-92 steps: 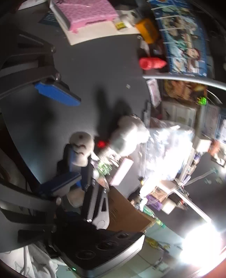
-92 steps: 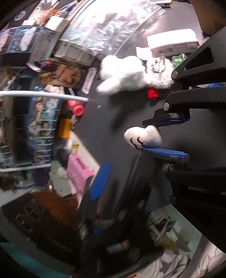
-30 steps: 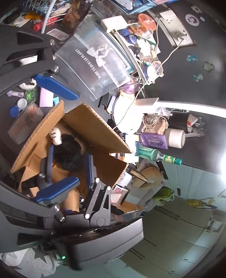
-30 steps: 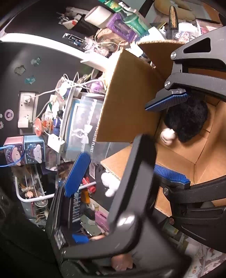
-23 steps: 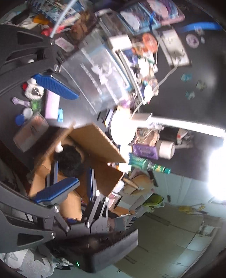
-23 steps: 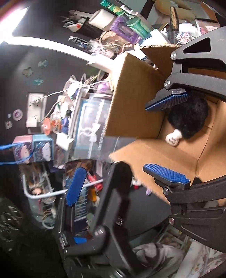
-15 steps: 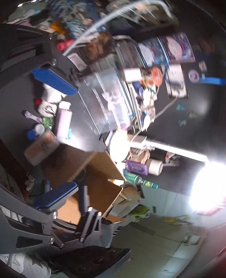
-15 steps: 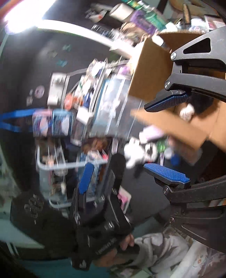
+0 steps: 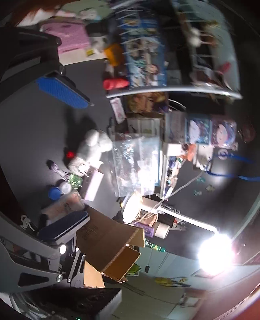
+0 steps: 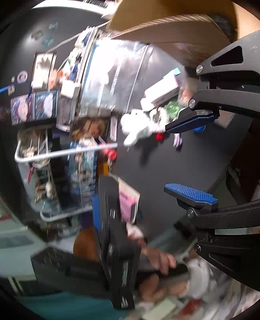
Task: Organize objects
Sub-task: 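Withdraw the left gripper from the box back over the desk, then grasp the clear bag with the pink item using the right gripper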
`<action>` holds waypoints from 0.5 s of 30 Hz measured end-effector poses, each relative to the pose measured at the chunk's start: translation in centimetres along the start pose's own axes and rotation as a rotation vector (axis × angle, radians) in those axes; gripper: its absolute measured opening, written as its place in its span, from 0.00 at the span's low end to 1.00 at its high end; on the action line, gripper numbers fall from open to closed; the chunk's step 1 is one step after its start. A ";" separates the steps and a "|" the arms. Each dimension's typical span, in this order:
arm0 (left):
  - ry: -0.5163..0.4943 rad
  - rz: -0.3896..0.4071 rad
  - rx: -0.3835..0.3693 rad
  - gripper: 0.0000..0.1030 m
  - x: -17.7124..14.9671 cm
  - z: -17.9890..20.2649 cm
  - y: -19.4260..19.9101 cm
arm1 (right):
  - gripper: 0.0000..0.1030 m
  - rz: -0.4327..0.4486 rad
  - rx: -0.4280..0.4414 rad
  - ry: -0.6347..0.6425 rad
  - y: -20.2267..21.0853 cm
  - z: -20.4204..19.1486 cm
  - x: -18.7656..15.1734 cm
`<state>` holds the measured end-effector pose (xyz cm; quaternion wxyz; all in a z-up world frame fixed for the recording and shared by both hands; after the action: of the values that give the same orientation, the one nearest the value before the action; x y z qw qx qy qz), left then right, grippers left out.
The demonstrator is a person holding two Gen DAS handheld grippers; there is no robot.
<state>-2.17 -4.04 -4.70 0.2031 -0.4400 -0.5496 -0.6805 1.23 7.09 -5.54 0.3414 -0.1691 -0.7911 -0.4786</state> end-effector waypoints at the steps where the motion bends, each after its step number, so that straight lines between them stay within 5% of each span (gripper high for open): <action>1: 0.007 -0.006 -0.010 0.99 -0.6 0.0 -0.1 | 0.48 0.009 -0.022 -0.012 -0.2 0.4 -0.4; 11: -0.034 -0.059 -0.045 0.99 -3.2 1.7 -2.4 | 0.49 0.080 -0.341 -0.143 -2.9 4.4 -6.3; 15: -0.040 -0.081 -0.037 0.99 -3.3 1.8 -2.9 | 0.63 0.148 -0.413 -0.174 -2.5 5.3 -7.3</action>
<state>-1.90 -2.18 -9.06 0.1562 -0.4347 -0.5583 -0.6891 2.94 10.95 -13.91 0.2644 -0.3334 -0.6882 -0.5876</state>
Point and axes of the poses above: each gripper's, at about its wrist camera, not at the fingertips, and y roughly against the way its jaws point, z to its right, x to its top, the point moved 2 cm from there along -y, roughly the way its jaws point, and after that the axes turned 13 degrees about -y, right-handed, at the moved point
